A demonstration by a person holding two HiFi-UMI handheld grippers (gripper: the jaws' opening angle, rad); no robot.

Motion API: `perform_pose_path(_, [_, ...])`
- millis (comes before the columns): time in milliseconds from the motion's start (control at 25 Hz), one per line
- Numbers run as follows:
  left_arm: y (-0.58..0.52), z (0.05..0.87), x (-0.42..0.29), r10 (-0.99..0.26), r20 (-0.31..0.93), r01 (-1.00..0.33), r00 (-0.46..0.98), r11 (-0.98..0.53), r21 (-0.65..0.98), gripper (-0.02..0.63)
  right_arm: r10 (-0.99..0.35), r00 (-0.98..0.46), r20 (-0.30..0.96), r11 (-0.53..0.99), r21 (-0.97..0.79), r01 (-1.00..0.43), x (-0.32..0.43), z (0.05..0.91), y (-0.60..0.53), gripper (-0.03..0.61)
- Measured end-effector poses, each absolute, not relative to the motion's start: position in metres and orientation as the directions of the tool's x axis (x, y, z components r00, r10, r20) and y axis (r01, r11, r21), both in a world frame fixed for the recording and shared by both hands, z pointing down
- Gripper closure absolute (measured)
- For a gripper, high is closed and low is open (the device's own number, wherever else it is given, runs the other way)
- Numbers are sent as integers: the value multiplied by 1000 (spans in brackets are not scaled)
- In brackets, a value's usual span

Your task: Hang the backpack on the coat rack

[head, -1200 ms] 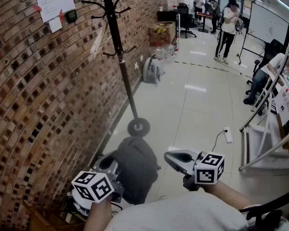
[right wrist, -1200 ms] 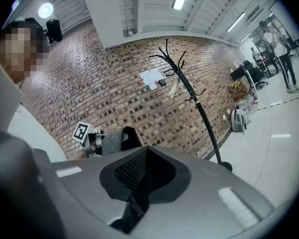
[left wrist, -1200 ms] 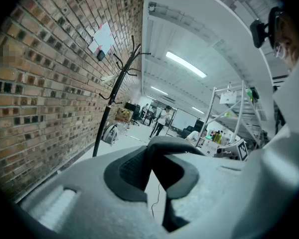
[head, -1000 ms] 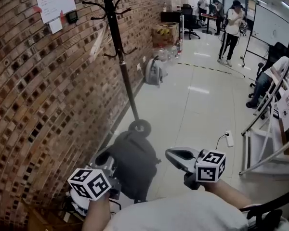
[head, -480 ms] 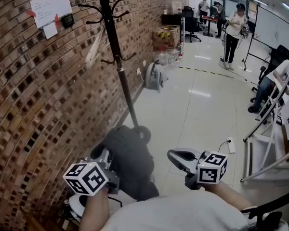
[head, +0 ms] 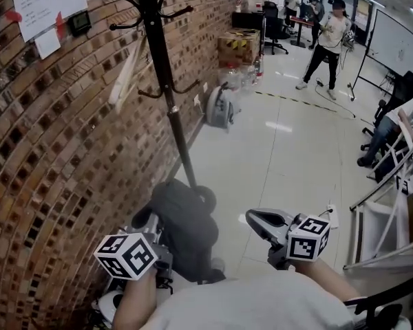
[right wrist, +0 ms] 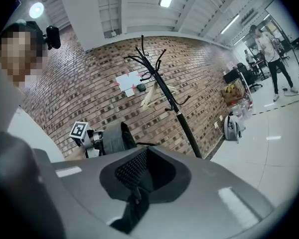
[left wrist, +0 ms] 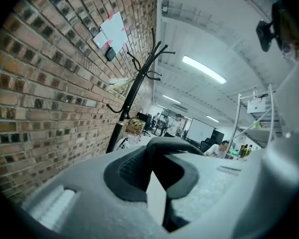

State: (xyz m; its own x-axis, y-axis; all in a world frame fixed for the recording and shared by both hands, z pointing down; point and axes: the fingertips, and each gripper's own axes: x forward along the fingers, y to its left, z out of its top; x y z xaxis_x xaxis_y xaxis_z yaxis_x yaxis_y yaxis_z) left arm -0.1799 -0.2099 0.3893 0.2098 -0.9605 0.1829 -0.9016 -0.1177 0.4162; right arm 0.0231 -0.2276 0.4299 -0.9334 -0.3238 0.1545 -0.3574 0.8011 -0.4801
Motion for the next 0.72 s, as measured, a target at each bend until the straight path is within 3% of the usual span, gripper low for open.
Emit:
perform_pose_path(480, [-336,410,-240,-938,250,-892,241,-112,439,591,-308,-936,173,767,-537,-352,-53,442,-354,578])
perform_pose_path(720, [-368,402,-273,-955,241,-892,176,-52,448,590,-319,-933,169,765,-534,-359,-66,442,-386,578])
